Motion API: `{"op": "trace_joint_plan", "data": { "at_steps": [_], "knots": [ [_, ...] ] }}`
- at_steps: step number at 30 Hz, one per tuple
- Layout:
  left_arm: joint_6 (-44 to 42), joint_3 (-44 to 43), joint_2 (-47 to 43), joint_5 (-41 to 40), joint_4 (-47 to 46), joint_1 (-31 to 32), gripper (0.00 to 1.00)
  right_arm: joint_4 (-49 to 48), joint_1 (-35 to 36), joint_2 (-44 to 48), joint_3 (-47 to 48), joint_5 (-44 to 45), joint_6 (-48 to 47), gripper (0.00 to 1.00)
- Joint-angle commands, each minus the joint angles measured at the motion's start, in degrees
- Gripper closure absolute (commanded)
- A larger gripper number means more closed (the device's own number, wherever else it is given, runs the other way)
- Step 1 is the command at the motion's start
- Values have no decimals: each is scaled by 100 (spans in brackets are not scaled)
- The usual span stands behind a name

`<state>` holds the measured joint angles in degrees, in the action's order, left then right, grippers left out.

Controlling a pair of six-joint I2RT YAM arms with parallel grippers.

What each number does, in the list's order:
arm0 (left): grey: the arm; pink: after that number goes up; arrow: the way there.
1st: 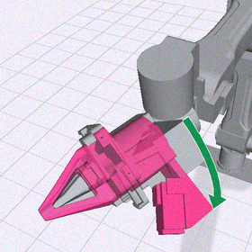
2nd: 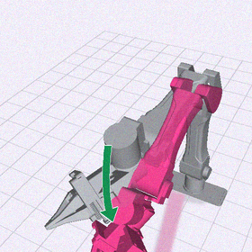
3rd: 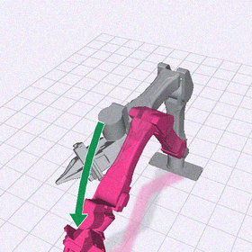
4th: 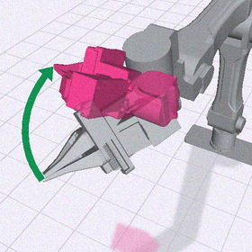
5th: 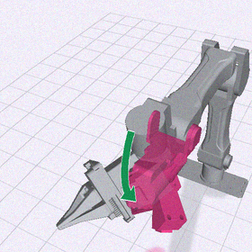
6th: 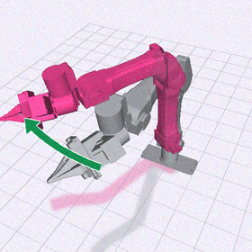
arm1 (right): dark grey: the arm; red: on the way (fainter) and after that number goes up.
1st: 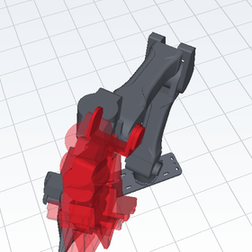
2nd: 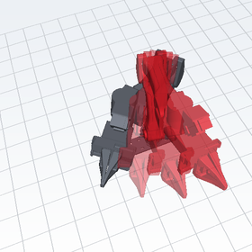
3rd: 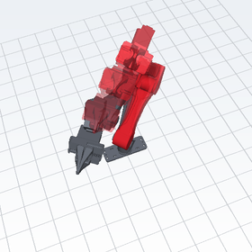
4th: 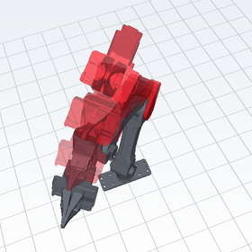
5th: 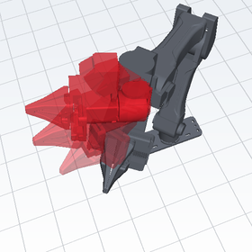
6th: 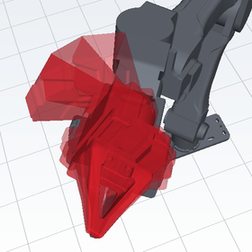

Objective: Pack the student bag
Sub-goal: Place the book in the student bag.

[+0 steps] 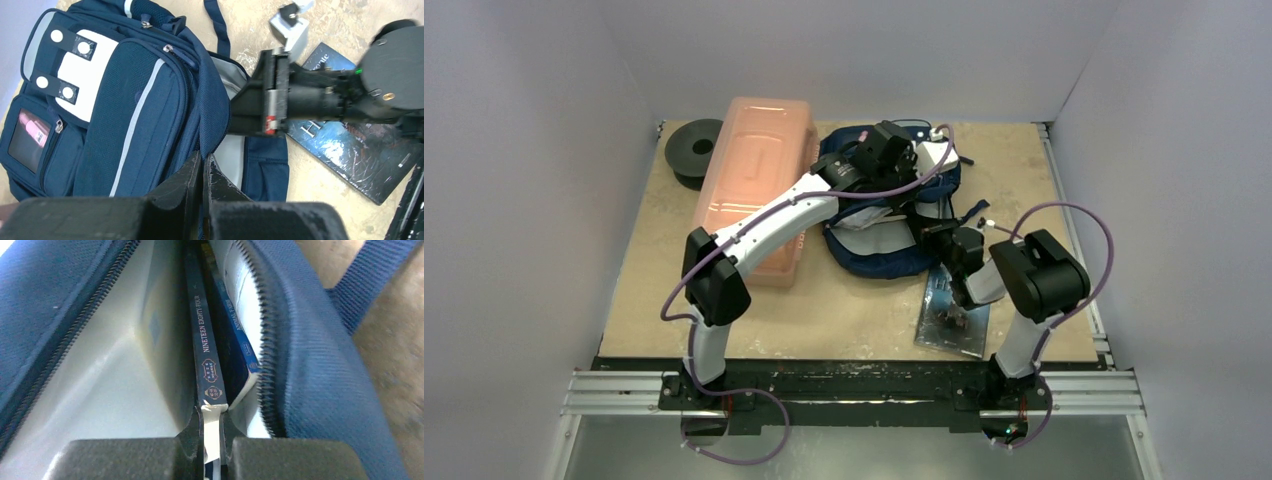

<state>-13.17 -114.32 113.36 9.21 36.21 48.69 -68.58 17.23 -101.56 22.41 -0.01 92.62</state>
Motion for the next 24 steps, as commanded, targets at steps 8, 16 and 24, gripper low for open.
{"op": "trace_joint_plan", "data": {
  "at_steps": [8,16,24],
  "knots": [
    [-23,-343,-102,-169,-732,-194,100,469,89,983,269,303,-1633,53],
    [331,-136,-99,-74,-657,-623,100,5478,21,3611,599,132,-3138,33],
    [1952,343,-375,545,-309,-651,18,10959,-222,4512,2463,2025,-4335,1]
  ]
}}
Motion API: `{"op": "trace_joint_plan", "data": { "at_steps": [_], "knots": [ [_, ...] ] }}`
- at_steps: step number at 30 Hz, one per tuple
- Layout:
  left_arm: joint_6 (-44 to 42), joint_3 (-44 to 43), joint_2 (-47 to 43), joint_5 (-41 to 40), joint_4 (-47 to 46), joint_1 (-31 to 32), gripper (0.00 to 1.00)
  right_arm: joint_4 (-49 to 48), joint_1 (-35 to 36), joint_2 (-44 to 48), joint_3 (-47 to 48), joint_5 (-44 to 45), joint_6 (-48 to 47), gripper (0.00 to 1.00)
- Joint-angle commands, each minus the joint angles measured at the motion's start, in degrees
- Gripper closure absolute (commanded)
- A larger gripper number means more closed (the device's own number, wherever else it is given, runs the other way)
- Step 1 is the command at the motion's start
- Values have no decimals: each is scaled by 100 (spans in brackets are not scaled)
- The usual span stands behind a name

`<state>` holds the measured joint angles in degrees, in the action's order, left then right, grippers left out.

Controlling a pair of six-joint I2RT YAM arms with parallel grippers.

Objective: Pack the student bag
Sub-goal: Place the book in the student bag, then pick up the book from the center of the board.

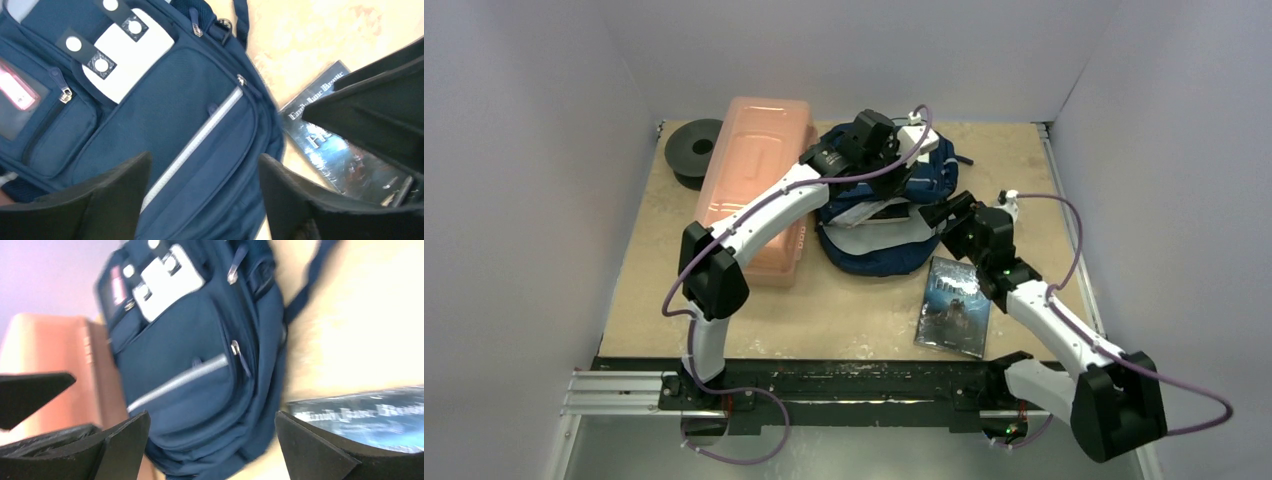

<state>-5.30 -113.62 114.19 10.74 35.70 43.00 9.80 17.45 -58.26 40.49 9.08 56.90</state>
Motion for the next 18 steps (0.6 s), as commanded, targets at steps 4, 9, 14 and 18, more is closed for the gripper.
{"op": "trace_joint_plan", "data": {
  "at_steps": [4,9,14,18],
  "knots": [
    [2501,1263,-1083,1156,-910,179,8,2864,-1759,951,91,738,-938,1],
    [3812,2691,-1368,1841,-1750,965,11,2505,-3527,1031,-543,-1089,-1366,1],
    [4524,3487,-1015,940,-1988,1662,14,2302,-3571,967,-1011,-1892,-1425,4],
    [4995,3589,-678,103,-2112,1988,13,2180,-3574,832,-1312,-2077,-1706,17]
  ]
}}
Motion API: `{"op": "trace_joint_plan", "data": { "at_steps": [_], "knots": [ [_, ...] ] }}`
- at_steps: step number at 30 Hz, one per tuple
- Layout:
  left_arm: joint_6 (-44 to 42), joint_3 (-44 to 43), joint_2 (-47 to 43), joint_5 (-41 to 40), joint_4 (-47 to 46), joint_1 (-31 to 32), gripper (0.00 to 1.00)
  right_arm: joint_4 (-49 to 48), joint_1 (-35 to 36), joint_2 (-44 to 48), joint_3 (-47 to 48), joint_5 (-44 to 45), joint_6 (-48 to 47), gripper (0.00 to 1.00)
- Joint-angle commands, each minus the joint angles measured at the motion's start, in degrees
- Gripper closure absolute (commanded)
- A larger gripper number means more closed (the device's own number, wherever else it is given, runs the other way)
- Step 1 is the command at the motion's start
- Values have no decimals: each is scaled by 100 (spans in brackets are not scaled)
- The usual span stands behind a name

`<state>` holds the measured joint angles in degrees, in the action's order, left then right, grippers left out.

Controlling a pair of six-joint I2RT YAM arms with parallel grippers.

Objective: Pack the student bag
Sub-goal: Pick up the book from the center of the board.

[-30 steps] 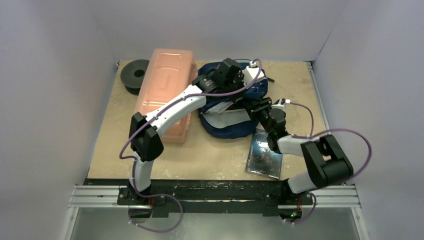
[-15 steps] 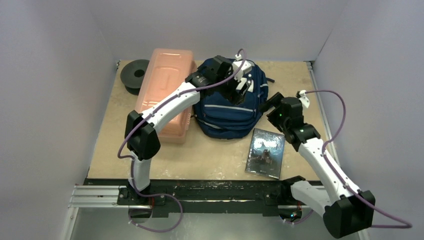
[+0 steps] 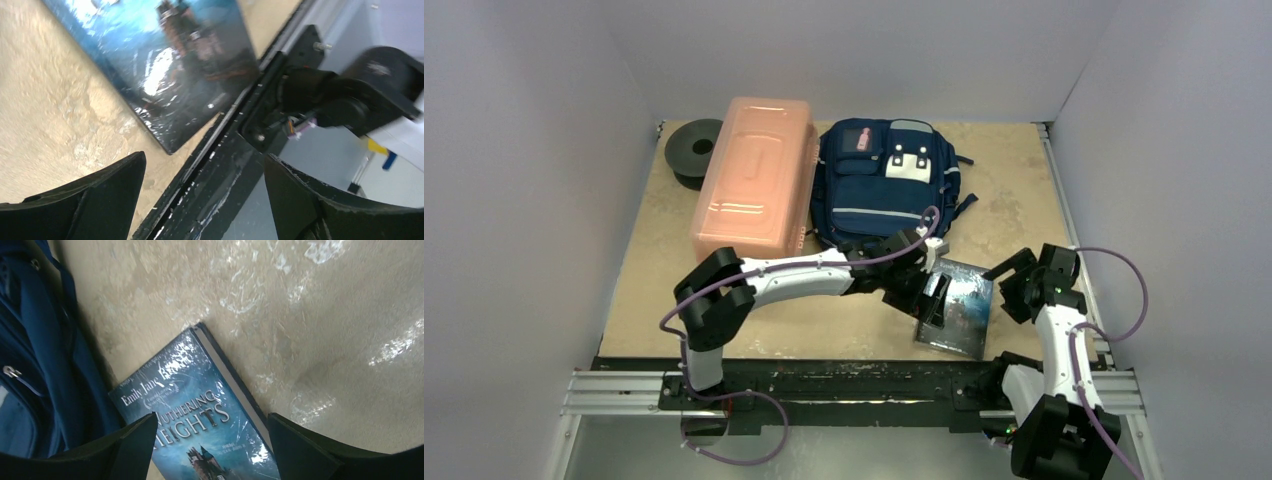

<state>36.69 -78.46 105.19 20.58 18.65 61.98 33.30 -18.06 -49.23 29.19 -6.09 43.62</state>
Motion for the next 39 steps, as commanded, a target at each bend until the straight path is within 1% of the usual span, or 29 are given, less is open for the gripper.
{"op": "trace_joint_plan", "data": {
  "at_steps": [1,3,7,10,11,14,15,17,19,22,24,28,32,36,39],
  "knots": [
    [908,32,326,-1062,-405,137,13,-190,-22,-131,-210,-547,-415,18],
    [1116,-146,584,-1220,-353,148,13,-214,-16,-217,-251,-648,-467,25],
    [1347,-445,1173,-1508,-251,138,14,-402,-21,-215,-455,-761,-469,27],
    [1589,-526,1402,-1285,-488,131,14,-482,-17,-278,-599,-833,-515,27],
    [1646,-537,1442,-1235,-593,131,14,-507,-17,-287,-658,-903,-527,29],
    [1774,-501,1431,-993,-819,78,18,-444,-19,-202,-793,-989,-477,45],
    [1827,-427,1364,-870,-1004,52,19,-443,-21,-105,-860,-1020,-431,49],
    [1877,-361,1218,-695,-1228,3,20,-401,-21,94,-959,-1053,-296,52],
    [1895,-424,1108,-420,-1392,-53,21,-385,-22,296,-1038,-1102,-83,59],
    [2112,-404,912,-44,-1765,-121,22,-603,-22,320,-1210,-1350,178,66],
    [2179,-434,761,81,-2070,-116,23,-640,-21,200,-1254,-1391,175,67],
    [2125,-478,348,69,-2114,-89,23,-860,-17,23,-1447,-1506,172,68],
    [1913,-637,194,-34,-1878,-58,25,-1024,-15,84,-1687,-1731,251,71],
    [1880,-852,322,33,-1606,-19,26,-964,-21,337,-1785,-1731,382,72],
    [1677,-964,351,-57,-1492,53,27,-649,-13,394,-1656,-1711,258,73]
  ]
}}
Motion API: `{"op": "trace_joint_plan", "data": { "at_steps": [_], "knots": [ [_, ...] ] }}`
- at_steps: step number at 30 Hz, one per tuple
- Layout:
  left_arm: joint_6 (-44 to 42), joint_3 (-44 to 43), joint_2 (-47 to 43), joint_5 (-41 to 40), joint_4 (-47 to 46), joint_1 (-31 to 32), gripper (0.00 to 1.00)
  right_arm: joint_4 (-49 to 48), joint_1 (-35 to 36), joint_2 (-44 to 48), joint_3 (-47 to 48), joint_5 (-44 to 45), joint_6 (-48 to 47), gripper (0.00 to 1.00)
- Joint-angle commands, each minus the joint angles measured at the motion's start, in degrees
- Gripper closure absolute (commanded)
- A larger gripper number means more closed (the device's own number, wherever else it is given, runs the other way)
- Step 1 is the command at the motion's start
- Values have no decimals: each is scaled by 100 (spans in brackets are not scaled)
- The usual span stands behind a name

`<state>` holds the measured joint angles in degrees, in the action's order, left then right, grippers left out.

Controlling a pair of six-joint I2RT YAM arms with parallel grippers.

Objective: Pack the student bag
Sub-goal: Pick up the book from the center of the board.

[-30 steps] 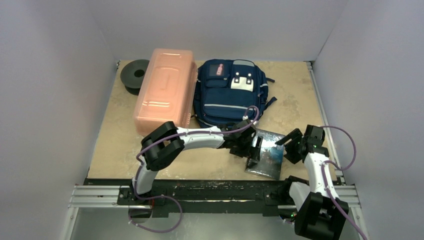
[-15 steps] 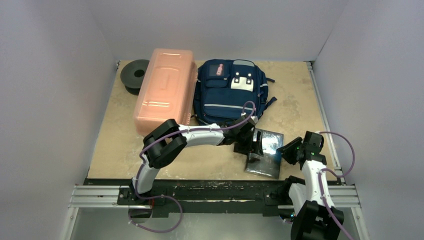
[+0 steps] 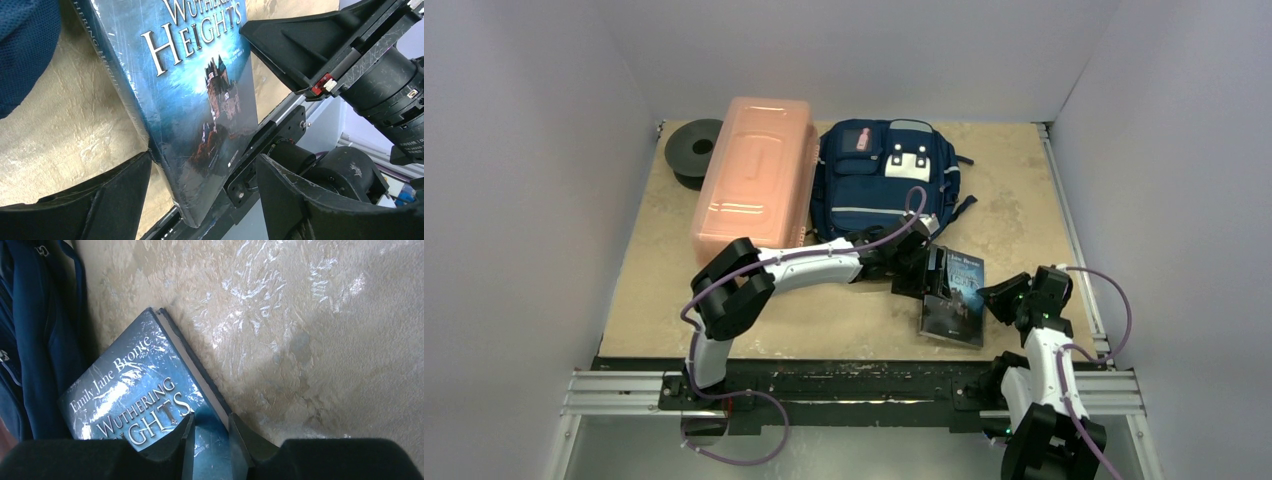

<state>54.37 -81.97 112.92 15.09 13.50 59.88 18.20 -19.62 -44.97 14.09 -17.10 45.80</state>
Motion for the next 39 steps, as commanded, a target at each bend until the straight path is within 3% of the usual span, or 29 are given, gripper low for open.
{"op": "trace_joint_plan", "data": {
  "at_steps": [1,7,10,12,15,23,32,39],
  "knots": [
    [-94,-696,-388,513,-939,269,27,995,139,10,-115,-630,31,72],
    [-237,-1420,21,647,-736,288,30,979,134,120,-200,-743,39,69],
    [-325,-1376,83,657,-827,288,33,944,135,33,-207,-818,-92,69],
    [-495,-1297,97,537,-702,275,41,851,134,-3,-245,-882,-91,71],
    [-617,-1233,209,352,-487,230,42,558,134,32,-404,-1157,51,71],
    [-530,-1314,610,316,78,121,38,340,134,56,-370,-1335,74,71],
    [-560,-1155,409,-573,666,121,14,683,174,296,17,-1105,-410,76],
    [-389,-1590,424,-940,1265,122,11,1019,1079,898,585,-572,-8,79]
  ]
}}
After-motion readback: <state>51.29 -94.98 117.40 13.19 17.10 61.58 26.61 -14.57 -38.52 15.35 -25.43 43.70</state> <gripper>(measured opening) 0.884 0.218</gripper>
